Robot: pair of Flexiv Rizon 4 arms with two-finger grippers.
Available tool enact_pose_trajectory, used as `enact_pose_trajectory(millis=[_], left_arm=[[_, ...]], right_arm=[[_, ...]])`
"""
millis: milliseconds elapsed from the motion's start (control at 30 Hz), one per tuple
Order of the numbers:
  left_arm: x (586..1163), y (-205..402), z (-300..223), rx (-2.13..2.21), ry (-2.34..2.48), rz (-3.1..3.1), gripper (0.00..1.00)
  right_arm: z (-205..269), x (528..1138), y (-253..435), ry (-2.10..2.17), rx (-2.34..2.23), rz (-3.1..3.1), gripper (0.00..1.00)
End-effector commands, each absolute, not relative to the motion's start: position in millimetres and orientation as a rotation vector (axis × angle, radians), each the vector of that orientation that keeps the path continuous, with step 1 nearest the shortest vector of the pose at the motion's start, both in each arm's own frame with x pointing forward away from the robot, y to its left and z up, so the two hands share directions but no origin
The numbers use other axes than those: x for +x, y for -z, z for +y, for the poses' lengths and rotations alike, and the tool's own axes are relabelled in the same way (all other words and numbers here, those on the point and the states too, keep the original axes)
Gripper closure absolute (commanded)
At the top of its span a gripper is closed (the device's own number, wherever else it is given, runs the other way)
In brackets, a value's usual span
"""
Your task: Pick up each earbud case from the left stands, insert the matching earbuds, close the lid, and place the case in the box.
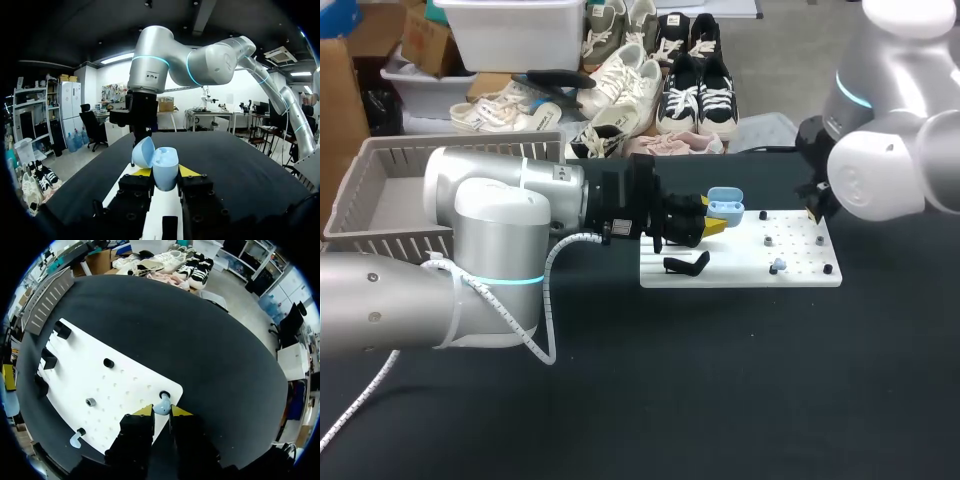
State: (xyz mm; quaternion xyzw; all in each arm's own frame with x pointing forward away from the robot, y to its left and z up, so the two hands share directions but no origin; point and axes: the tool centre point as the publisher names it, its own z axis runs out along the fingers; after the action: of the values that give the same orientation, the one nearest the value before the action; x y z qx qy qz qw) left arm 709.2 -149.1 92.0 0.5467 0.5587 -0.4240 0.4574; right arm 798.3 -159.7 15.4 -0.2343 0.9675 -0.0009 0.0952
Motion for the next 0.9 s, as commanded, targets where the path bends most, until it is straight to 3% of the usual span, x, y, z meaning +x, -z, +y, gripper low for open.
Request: enact_pose_trajectory(millis=[33, 900], left_arm=[[707.5, -91.8, -148.7, 1.343, 1.040, 1.377, 1.00], [707.5, -91.8, -148.7, 1.343, 1.040, 1.377, 1.00]], right_arm=[[-158.1, 796.5, -15.5, 0.005, -0.688, 2.865, 1.00], [-153.2, 762.0, -66.4, -0.063, -0.756, 2.788, 1.00]])
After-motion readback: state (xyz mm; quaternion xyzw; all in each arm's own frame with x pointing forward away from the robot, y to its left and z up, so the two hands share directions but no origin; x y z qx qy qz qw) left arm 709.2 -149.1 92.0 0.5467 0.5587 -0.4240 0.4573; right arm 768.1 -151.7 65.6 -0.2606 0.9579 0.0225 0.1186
